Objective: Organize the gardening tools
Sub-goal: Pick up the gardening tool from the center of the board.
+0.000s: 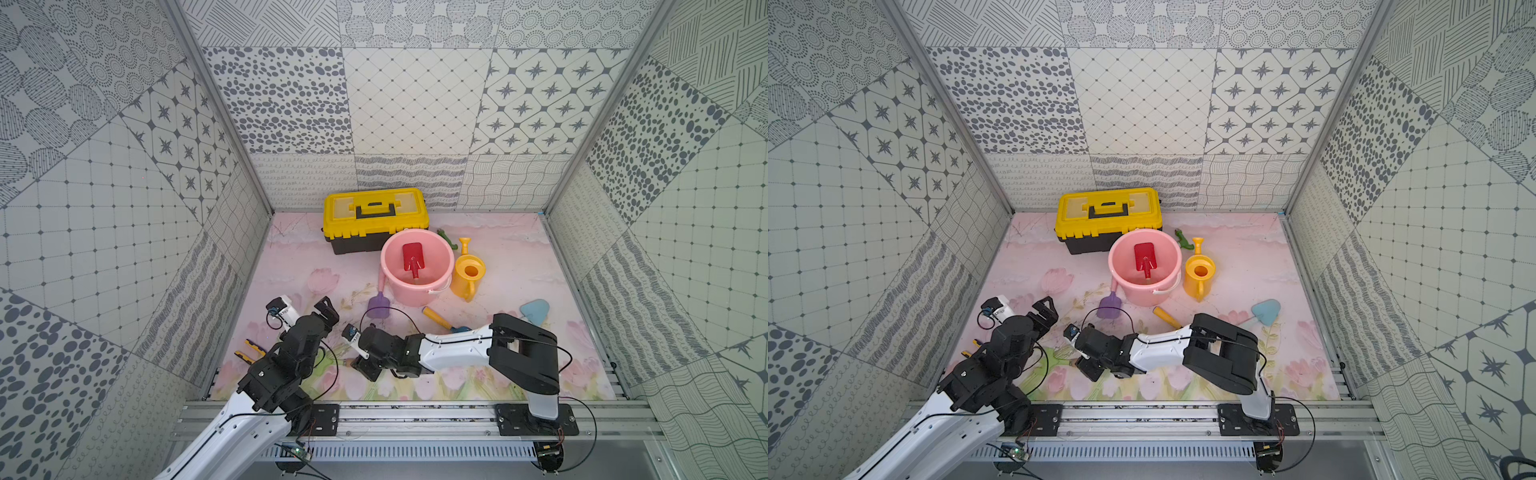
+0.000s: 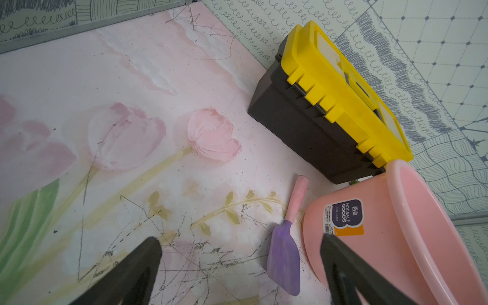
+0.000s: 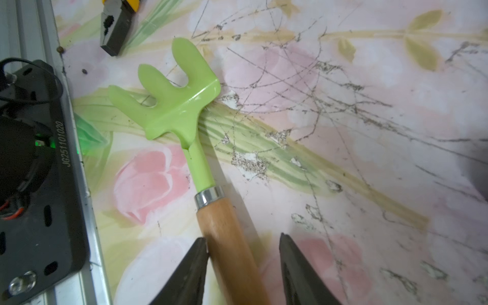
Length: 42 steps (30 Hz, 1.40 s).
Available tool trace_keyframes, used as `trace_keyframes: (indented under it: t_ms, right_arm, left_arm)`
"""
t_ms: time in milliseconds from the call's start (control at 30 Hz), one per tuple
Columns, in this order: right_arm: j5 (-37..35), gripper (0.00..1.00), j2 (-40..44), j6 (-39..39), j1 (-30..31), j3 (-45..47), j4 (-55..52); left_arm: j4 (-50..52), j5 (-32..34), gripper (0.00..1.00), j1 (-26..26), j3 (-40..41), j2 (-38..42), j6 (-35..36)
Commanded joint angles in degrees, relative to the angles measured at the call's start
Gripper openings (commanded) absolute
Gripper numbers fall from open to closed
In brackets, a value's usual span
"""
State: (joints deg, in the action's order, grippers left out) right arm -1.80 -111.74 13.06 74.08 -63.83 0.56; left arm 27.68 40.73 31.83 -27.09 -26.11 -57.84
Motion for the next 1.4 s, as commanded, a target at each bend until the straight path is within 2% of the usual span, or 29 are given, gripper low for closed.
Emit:
trace_keyframes:
  t_ms: [0,67,133,300,467,567,800,1167,1367]
  right_arm:
    - [1.2,0.50,-0.1,-0.8,0.6,1.0,-0.2]
    - [0.7,0.53,0.6,-0.9,0.9,1.5,-0.3]
    - [-0.1,0.50,0.7,-1.0,1.0,1.9,-0.1]
    - [-2.2,0.24,0.0,-1.1,0.9,1.4,-0.6]
    - [-5.6,0.11,1.8,-1.5,0.8,2.5,-0.2]
    - [-7.6,0.03,4.5,-1.8,0.3,3.9,0.7]
    - [-12.4,0.01,12.1,-2.3,-1.1,8.8,3.1]
    - [-24.4,0.00,26.7,-2.5,-2.1,17.2,7.6]
    - [-29.1,0.00,33.1,-1.8,-2.7,20.9,9.2]
  left_arm:
    - [-0.1,1.5,1.00,0.2,0.2,0.1,0.1]
    - [-0.5,1.4,0.99,0.2,0.3,0.1,0.3]
    - [-0.6,1.3,1.00,0.2,0.4,0.0,0.4]
    - [-0.7,1.3,1.00,0.2,0.4,-0.1,0.5]
    - [-1.6,0.0,1.00,0.2,0.7,-0.1,1.3]
    - [-5.7,-1.8,0.99,0.2,2.0,-0.2,2.9]
    - [-11.0,-6.8,1.00,0.2,3.0,-0.7,5.1]
    - [-22.0,-28.2,0.93,0.2,2.3,0.6,4.5]
    - [-29.3,-40.1,0.84,0.2,0.9,-4.1,4.2]
